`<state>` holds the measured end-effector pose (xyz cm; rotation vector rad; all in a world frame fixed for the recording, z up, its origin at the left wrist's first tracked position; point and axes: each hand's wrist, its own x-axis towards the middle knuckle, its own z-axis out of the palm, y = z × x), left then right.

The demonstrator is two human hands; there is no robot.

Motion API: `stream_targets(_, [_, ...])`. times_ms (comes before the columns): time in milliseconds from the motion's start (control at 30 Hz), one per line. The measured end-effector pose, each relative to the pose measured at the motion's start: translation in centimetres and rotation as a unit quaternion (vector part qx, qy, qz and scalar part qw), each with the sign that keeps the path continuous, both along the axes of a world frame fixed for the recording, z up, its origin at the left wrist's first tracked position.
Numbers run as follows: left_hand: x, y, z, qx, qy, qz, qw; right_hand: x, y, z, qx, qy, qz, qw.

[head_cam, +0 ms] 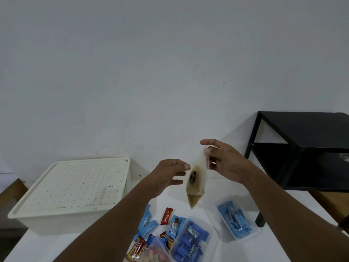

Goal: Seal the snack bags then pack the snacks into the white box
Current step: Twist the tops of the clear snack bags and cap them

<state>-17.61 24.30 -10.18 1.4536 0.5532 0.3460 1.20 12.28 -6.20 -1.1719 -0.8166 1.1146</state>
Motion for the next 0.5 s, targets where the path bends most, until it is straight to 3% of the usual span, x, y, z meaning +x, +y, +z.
stream_targets(133, [0.8,0.1,-0.7,0.051,0.043,-0.073,0.995,0.7,0.3,1.6,-0.034,-0.004,0.087,0.996])
stream_targets(267, [2.7,-0.4,-0.4,0.074,0.033,-0.102,0.991,1.2,0.8,2.3,-0.041,-0.022,0.082,0.996])
stream_targets(400, [4.5,0.2,-1.8,0.1,0.003,-0.006,0.995,3.3,1.0,0.4,-0.03,-0.009,-0.066,0.997])
stream_targets(500, [6.0,1.6,-4.2,0.124,0.003,0.09,0.988,4.5,0.6,-3.2,-0.012,0.031,-0.22,0.975])
